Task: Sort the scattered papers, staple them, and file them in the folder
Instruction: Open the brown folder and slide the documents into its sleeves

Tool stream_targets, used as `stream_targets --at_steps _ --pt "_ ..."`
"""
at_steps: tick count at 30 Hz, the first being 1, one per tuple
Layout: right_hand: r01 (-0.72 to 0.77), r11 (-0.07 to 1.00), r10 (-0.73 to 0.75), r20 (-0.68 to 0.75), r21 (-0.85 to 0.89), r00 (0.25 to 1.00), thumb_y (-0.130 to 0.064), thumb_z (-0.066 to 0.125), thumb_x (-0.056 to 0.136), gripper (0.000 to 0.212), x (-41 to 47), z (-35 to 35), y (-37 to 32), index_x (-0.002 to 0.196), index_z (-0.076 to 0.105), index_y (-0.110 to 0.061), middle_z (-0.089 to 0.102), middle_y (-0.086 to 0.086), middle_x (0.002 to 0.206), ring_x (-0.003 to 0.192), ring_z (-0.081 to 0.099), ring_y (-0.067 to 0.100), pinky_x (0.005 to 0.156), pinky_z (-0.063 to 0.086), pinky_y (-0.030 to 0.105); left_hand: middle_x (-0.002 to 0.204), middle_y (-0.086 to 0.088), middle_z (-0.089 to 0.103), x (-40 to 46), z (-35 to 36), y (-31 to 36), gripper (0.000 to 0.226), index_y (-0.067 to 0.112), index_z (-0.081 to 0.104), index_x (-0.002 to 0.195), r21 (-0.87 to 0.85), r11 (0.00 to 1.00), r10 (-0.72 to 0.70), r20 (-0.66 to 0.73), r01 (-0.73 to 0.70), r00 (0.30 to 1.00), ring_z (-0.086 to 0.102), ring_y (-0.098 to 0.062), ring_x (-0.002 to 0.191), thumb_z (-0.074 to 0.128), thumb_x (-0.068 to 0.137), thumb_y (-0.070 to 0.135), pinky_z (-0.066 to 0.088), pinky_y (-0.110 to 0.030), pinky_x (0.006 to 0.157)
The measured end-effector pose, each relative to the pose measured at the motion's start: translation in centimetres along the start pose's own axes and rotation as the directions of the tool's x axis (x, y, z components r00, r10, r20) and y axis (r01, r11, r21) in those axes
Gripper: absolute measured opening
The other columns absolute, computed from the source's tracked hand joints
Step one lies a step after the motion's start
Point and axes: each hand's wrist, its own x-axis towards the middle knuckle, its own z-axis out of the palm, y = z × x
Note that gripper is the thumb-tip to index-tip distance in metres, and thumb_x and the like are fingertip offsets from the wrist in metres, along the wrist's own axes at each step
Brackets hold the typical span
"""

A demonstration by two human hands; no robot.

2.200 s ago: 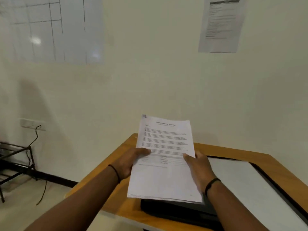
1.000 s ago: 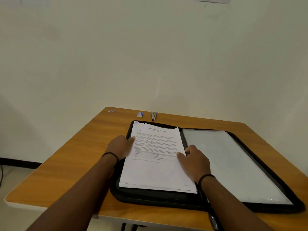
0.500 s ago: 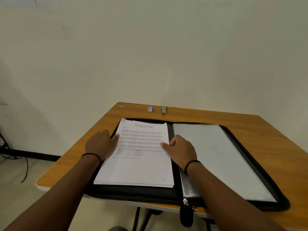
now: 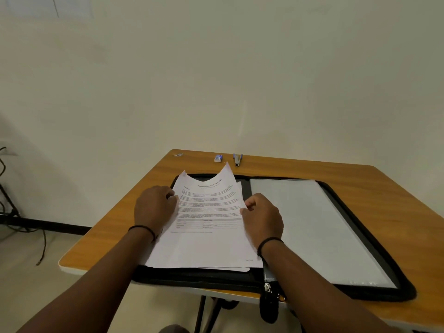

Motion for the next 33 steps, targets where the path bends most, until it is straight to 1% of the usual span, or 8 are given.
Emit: stream_targets --at_steps 7,9,12,16,20,24,29,33 --pt "-0.128 0.911 0.157 -0.042 0.391 0.987 -0.013 0.066 0.091 0.017 0.5 -0.4 0.7 0.095 0.058 -0.027 0.067 -0.015 0.086 0.077 0.064 0.005 0.058 0.045 0.018 0.093 -0.002 0.069 0.8 0.4 0.6 0.025 0.017 0.071 0.098 -0.034 0.997 -0.065 0.0 0.064 0.998 0.062 -0.026 0.093 0.069 0.085 0.039 0.047 -0.033 0.071" --pt "-0.185 0.814 0.207 0.023 0.55 0.978 -0.008 0.066 0.091 0.027 0.9 -0.7 0.8 0.112 0.059 -0.024 0.071 -0.007 0.095 0.082 0.068 0.008 0.064 0.051 0.02 0.108 -0.009 0.068 0.6 0.2 1.1 0.043 0.01 0.066 0.115 0.03 0.999 -0.04 -0.026 0.041 0.999 0.06 -0.031 0.107 0.07 0.086 0.042 0.047 -0.038 0.084" --pt "-0.279 0.601 0.253 0.154 0.749 0.955 -0.001 0.064 0.091 0.051 1.6 -1.7 1.2 0.137 0.047 -0.016 0.065 -0.003 0.095 0.083 0.066 0.013 0.074 0.054 0.029 0.114 -0.005 0.064 0.4 -0.4 2.5 0.056 0.009 0.056 0.129 -0.232 0.966 -0.103 0.072 0.117 0.992 0.059 -0.025 0.108 0.07 0.088 0.044 0.043 -0.03 0.08" --pt "-0.335 0.441 0.166 0.291 0.833 0.942 0.003 0.06 0.094 0.034 2.0 -2.8 1.8 0.126 0.061 -0.007 0.074 0.013 0.105 0.097 0.071 0.032 0.091 0.056 0.05 0.111 -0.007 0.07 1.5 -0.7 2.8 0.066 0.012 0.062 0.11 -0.595 0.678 -0.14 0.472 0.432 0.87 0.067 -0.023 0.089 0.081 0.07 0.061 0.053 -0.032 0.075" --pt "-0.424 0.333 0.101 0.415 0.842 0.904 -0.01 0.067 0.092 0.039 2.4 -4.5 2.3 0.129 0.057 -0.009 0.07 0.019 0.116 0.104 0.069 0.037 0.092 0.054 0.055 0.12 -0.017 0.07 0.9 -1.7 5.6 0.029 0.002 0.064 0.121 -0.677 0.301 0.08 0.72 0.672 0.69 0.069 -0.038 0.107 0.062 0.096 0.018 0.059 -0.046 0.087" --pt "-0.579 0.382 -0.007 0.629 0.72 0.777 -0.019 0.066 0.093 0.036 2.5 -6.2 2.5 0.127 0.064 -0.007 0.07 0.017 0.12 0.11 0.067 0.036 0.098 0.051 0.051 0.131 -0.018 0.064 0.4 -0.8 8.1 0.038 0.007 0.057 0.134 -0.561 0.207 0.183 0.827 0.802 0.531 0.059 -0.04 0.123 0.057 0.097 0.014 0.042 -0.055 0.109" --pt "-0.622 0.397 -0.043 0.69 0.675 0.722 -0.007 0.06 0.094 0.035 3.6 -9.0 5.1 0.129 0.062 -0.008 0.068 0.016 0.125 0.117 0.064 0.035 0.103 0.047 0.052 0.127 -0.017 0.067 0.7 0.2 10.0 0.039 0.007 0.059 0.133 -0.598 0.188 0.169 0.801 0.779 0.574 0.063 -0.037 0.118 0.059 0.095 0.016 0.054 -0.053 0.093" --pt "-0.586 0.526 -0.047 0.709 0.616 0.704 -0.009 0.065 0.092 0.04 5.4 -10.5 7.0 0.132 0.06 -0.011 0.067 0.011 0.127 0.117 0.064 0.032 0.106 0.045 0.052 0.124 -0.016 0.069 1.7 1.3 12.8 0.035 0.007 0.06 0.131 -0.622 0.205 0.189 0.783 0.756 0.593 0.067 -0.036 0.112 0.056 0.099 0.018 0.058 -0.049 0.085"
